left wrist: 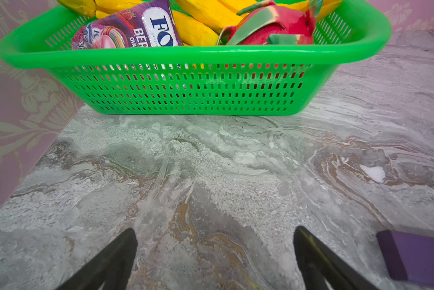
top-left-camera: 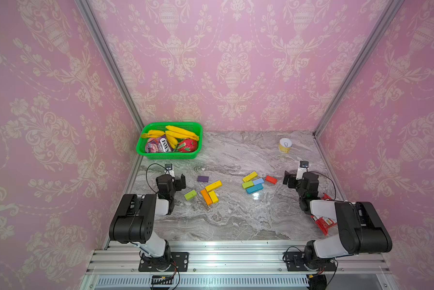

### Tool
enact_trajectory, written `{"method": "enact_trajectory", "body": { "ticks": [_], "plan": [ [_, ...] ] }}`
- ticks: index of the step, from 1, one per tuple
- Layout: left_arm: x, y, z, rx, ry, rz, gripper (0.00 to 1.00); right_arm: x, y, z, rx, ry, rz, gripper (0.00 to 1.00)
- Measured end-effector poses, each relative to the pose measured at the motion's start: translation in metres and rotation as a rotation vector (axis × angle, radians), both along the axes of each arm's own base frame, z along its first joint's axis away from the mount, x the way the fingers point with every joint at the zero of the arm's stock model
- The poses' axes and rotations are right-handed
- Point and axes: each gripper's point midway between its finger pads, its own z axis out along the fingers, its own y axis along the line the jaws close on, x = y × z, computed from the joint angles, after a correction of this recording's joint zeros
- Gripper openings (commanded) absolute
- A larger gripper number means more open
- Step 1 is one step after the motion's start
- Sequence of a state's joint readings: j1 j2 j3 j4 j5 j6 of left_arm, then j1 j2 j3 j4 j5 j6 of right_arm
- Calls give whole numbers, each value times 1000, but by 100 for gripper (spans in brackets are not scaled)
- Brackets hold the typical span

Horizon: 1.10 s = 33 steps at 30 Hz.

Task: Assemble the letter p with building blocks
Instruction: Move the building block to the center of the board.

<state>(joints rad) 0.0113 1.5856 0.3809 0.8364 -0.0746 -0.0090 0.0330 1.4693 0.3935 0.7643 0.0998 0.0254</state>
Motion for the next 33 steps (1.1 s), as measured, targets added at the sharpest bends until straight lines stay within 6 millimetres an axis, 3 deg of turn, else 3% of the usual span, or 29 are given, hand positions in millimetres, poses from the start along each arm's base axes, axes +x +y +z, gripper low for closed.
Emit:
{"method": "enact_trajectory", "body": {
  "ticks": [33],
  "plan": [
    [0,1,-1,-4,13,-2,99,0,1,-2,0,22,4,99]
  ]
}}
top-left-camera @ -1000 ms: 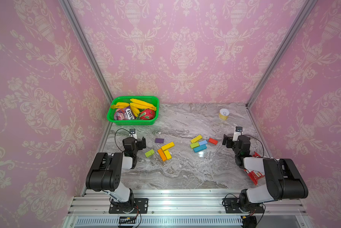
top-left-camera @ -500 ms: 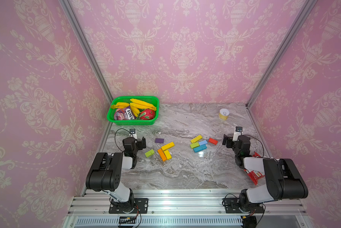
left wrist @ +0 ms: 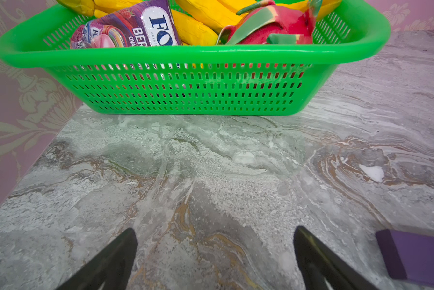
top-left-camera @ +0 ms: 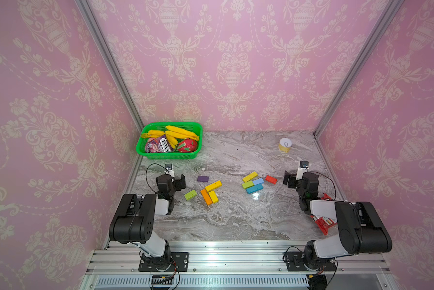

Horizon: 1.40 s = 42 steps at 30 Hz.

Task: Assemble the letter p with building blocks
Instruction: Move the building block to the center of the board.

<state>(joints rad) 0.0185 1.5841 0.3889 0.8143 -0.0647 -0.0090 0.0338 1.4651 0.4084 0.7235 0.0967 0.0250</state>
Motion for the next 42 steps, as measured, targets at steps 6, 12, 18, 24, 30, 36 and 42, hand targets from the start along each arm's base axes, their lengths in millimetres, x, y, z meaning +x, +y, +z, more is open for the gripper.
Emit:
{"method": "enact_trajectory", "body": {
  "ticks": [6,12,18,24,30,36,42],
  "plan": [
    [22,4,37,-9,25,27,99,34,14,55,31,55,5,100],
    [28,6,81,-79,-12,77,97,53,60,117,107,88,65,97],
    [34,-11,96,-210,69,41,88,45,143,81,144,292,203,91],
    [33,-40,105,-416,133,-15,80,49,234,61,213,419,365,77],
    [21,-76,79,-562,263,-44,71,40,322,41,311,527,528,63],
    [15,-100,50,-592,389,-57,75,8,352,7,315,668,577,72],
    [12,-100,42,-613,420,-30,81,-13,378,10,210,706,649,80]
  ]
}}
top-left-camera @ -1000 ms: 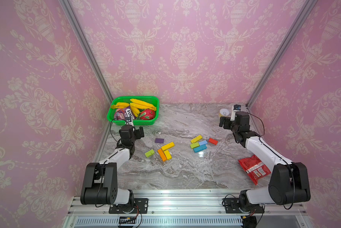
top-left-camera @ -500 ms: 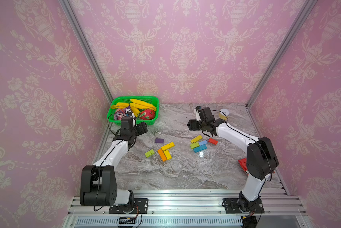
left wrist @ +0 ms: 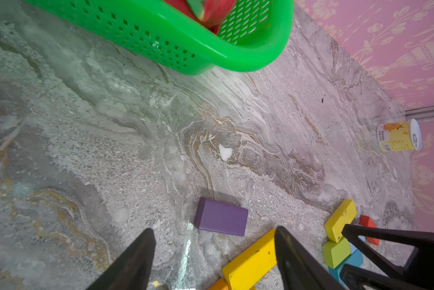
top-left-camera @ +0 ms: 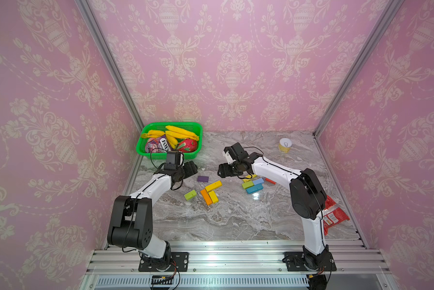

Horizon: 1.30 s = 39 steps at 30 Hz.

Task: Assemble the letter p with building blocks
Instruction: Move the building block to the center of the board.

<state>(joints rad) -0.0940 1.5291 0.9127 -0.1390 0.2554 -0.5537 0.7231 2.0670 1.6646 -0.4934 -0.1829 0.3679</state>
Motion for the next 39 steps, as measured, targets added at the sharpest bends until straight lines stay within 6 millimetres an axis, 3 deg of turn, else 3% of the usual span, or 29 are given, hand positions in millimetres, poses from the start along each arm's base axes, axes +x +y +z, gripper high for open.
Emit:
{"method": "enact_trajectory", "body": {
  "ticks": [3,6,10,14,19,25,30,39],
  "plan": [
    [-3,1,5,-5,-2,8,82,-9,10,2,-66,-40,98,84],
    [-7,2,23,-6,-36,17,85,-18,14,0,-141,-82,220,86],
    [-18,9,53,-4,-110,44,89,-25,2,-15,-256,-119,396,89],
    [-31,18,67,-9,-137,75,90,-32,-7,-22,-327,-167,590,89],
    [-49,27,68,-1,-132,105,91,-38,-4,-23,-343,-217,800,88],
    [-64,36,62,1,-109,133,92,-22,15,-34,-360,-258,923,87],
    [-67,41,56,3,-88,148,92,-23,16,-51,-376,-226,980,87],
    [-67,43,48,3,-62,151,92,-32,34,-56,-368,-237,1032,84]
  ]
}}
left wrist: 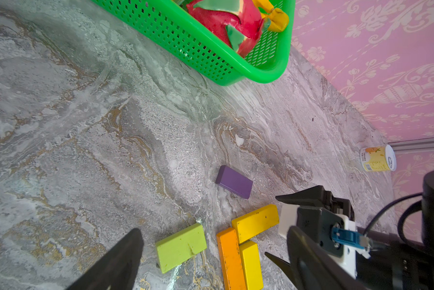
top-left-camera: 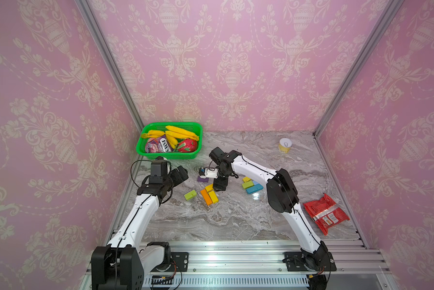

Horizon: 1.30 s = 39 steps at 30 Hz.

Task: Assemble the letter p with building blocks
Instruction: Move the building block to the center of the board.

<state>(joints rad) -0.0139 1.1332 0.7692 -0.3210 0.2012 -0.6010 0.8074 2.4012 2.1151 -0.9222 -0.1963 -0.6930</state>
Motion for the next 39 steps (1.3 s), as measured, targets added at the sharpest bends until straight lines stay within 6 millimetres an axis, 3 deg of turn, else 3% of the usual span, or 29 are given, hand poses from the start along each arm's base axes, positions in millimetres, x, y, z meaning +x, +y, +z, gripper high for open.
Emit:
{"method": "enact_trajectory", "body": {
  "ticks": [8,20,24,30,39],
  "plan": [
    [0,0,0,0,2,0,92,7,16,-4,13,-23,7,79],
    [-5,0,-2,0,0,1,92,5,6,-21,-39,-18,-3,71],
    [-12,1,-13,-1,25,6,92,5,5,-20,-41,-19,2,61],
    [-15,2,-20,-2,43,7,92,5,4,-21,-49,-21,9,36],
    [-11,0,-30,-7,69,2,93,15,-5,-23,-56,-26,-17,28]
  ]
}}
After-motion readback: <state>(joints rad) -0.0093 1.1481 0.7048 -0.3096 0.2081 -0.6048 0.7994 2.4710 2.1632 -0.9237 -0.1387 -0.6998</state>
